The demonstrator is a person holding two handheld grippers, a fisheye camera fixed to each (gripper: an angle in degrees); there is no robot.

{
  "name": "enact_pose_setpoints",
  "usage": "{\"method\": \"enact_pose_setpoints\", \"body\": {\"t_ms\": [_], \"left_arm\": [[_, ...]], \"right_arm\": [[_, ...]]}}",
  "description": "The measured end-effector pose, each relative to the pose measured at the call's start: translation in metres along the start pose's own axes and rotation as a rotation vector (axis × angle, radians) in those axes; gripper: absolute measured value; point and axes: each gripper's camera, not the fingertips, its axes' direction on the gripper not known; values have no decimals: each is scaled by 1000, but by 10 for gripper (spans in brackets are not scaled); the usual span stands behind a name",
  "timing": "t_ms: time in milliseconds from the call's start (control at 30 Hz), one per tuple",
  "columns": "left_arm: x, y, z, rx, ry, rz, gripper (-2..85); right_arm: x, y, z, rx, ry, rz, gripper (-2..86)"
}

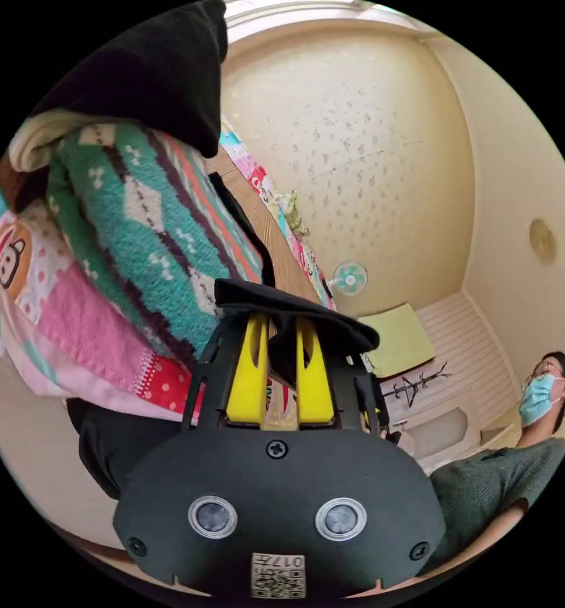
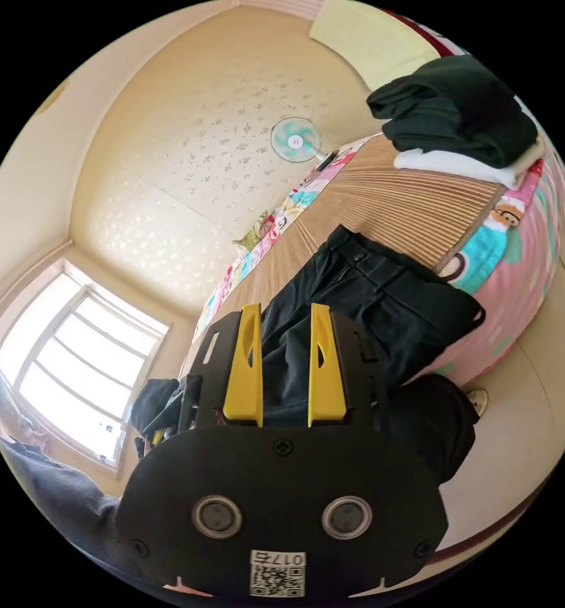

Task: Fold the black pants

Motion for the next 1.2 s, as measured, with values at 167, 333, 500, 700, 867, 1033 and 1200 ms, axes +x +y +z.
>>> {"method": "enact_pose_setpoints", "body": {"t_ms": [167,333,500,700,867,1033,1200], "left_arm": [[-26,51,-80,304,14,-250,124],[-2,47,-90,285,-38,-249,177],[30,16,-101,294,-206,-172,176],[37,-40,-68,109,-46,-87,39],[74,-94,-64,39,582,365,15],[34,-88,-125,261,676,429,51],[-60,-2,-159,494,243,-123,161]], "right_arm": [[-46,16,95,-316,-151,-183,119],[-117,71,219,-741,-400,-343,129],[-180,125,306,-909,-344,-505,136],[-202,146,377,-965,-382,-394,57],[-207,120,374,-928,-574,-297,19],[-234,123,304,-782,-967,-473,21],[-210,201,348,-1160,-596,-562,48]]}}
